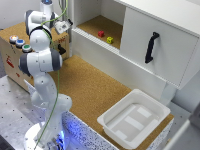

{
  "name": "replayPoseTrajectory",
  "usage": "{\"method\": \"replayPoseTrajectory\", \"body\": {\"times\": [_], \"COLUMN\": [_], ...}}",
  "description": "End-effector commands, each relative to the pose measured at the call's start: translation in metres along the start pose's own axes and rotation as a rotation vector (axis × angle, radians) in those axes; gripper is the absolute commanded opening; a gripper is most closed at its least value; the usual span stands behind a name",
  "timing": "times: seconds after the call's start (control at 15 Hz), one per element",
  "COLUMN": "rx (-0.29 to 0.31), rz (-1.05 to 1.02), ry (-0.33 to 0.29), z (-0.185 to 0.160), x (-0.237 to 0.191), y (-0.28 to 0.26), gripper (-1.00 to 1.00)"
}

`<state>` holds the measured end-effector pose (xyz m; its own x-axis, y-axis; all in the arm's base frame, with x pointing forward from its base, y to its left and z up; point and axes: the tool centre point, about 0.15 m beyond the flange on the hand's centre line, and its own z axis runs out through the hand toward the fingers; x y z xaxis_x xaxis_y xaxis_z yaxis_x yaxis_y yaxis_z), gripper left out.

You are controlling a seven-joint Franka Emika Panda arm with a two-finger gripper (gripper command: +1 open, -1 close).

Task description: Place the purple block on top of the drawer

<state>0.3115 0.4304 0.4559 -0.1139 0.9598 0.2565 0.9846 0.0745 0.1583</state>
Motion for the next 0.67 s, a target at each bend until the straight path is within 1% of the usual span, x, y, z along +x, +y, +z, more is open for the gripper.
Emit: {"method": "replayPoseTrajectory", "body": {"times": [0.0, 0.2, 0.4, 0.47, 0.6], "rx": [-0.046, -0.034, -0.028, -0.036, -0.029], "rz": [0.028, 0.075, 0.094, 0.102, 0.090], "ry": [-0.027, -0.025, -0.021, -0.022, -0.025], "z": [0.026, 0.030, 0.031, 0.032, 0.029], "x": [0.015, 0.023, 0.031, 0.032, 0.031], "y": [0.013, 0.028, 0.029, 0.028, 0.023], "gripper": [-1.00, -1.00, -1.00, 1.00, 1.00]}}
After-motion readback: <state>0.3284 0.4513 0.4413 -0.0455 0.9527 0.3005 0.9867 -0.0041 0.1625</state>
